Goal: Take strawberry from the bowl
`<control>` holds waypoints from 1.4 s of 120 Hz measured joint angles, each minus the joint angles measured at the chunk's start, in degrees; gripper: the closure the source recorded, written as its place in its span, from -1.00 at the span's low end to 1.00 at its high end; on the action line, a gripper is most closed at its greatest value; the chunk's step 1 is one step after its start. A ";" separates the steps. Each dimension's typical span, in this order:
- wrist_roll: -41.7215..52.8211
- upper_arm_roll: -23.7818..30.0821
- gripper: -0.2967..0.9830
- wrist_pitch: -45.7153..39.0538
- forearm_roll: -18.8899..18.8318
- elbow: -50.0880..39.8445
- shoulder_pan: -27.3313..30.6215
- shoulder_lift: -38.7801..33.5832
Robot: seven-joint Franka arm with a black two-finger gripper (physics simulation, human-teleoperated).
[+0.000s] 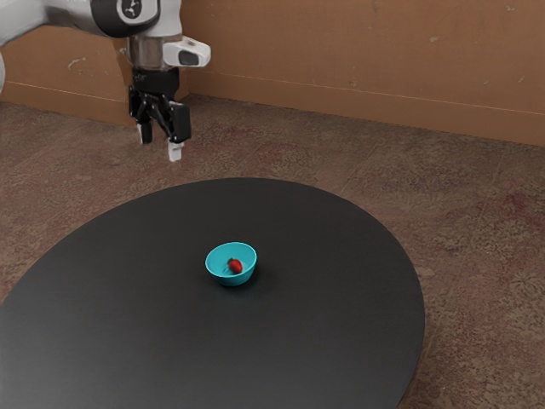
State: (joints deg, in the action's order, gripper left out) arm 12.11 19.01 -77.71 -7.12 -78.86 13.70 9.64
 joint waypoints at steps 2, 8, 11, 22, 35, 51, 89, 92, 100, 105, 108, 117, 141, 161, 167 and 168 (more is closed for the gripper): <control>0.22 0.00 -0.54 -0.46 0.08 0.01 0.07 -0.01; 0.85 0.16 -0.54 -1.64 0.24 0.04 0.06 -0.04; 1.14 0.25 -0.54 -2.12 0.27 0.05 -0.13 -0.07; 2.15 0.06 -0.54 -3.48 0.80 0.08 0.42 -0.04; 3.22 0.44 -0.54 -4.49 2.89 0.82 0.05 0.49; -0.21 1.05 -0.53 -7.32 4.85 2.04 -8.59 5.91; -22.59 1.85 -0.52 -22.98 -3.63 -11.36 -7.04 16.04; -23.82 1.81 -0.52 -24.94 -3.61 -13.01 -6.81 16.56; -26.88 1.75 -0.53 -29.30 -3.53 -15.22 -6.20 18.63; -28.62 1.74 -0.53 -31.53 -3.51 -15.82 -5.92 19.03; -29.62 1.77 -0.52 -32.66 -3.44 -16.83 -5.44 18.04; -32.70 1.74 -0.51 -35.31 -2.51 -26.17 -3.58 6.09; -40.98 -0.19 -0.23 -39.66 2.70 -31.47 -0.66 3.10; -46.80 -2.49 0.01 -42.27 4.26 -29.27 -0.80 6.80; -48.31 -2.59 0.05 -42.88 4.37 -27.36 -1.07 8.46; -48.55 -2.60 0.06 -42.99 4.39 -27.04 -1.12 8.76</control>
State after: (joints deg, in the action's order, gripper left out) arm -36.44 16.40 -120.69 -2.73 -105.90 12.58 18.40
